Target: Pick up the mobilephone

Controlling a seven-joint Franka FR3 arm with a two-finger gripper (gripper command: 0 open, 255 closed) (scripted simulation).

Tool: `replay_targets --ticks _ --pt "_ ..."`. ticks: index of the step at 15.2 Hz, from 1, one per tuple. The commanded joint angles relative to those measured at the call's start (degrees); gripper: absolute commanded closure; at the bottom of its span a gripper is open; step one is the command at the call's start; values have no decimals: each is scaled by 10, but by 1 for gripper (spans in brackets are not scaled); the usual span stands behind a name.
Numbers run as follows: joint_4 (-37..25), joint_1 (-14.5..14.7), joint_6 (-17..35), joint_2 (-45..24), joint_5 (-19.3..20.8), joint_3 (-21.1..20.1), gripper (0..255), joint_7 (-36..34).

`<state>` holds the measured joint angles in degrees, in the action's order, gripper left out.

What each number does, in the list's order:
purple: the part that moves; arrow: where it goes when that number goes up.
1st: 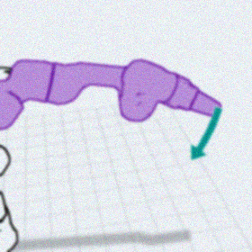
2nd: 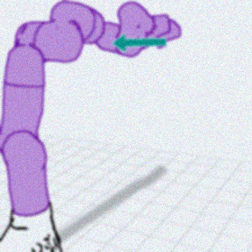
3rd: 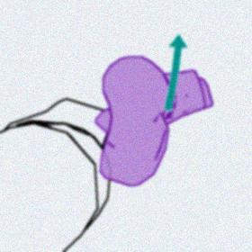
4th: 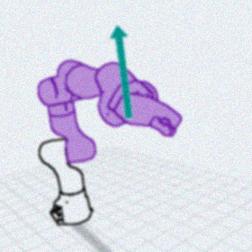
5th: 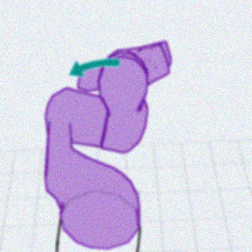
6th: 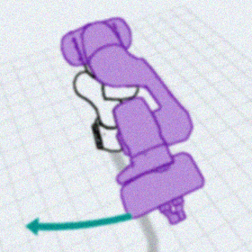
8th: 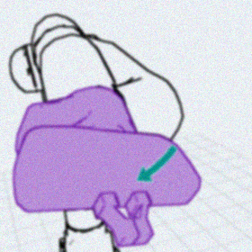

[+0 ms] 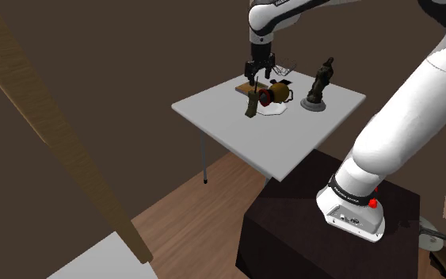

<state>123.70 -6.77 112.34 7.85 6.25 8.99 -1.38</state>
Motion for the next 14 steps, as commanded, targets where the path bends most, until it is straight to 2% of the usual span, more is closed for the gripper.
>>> replay_targets --ticks 1,8,14 --pt "-25 -7 17 -42 -7 9 0 -4" --pt "-125 -34 60 -186 -43 32 0 -14" --pt "-234 -67 73 -311 -83 44 0 -22"
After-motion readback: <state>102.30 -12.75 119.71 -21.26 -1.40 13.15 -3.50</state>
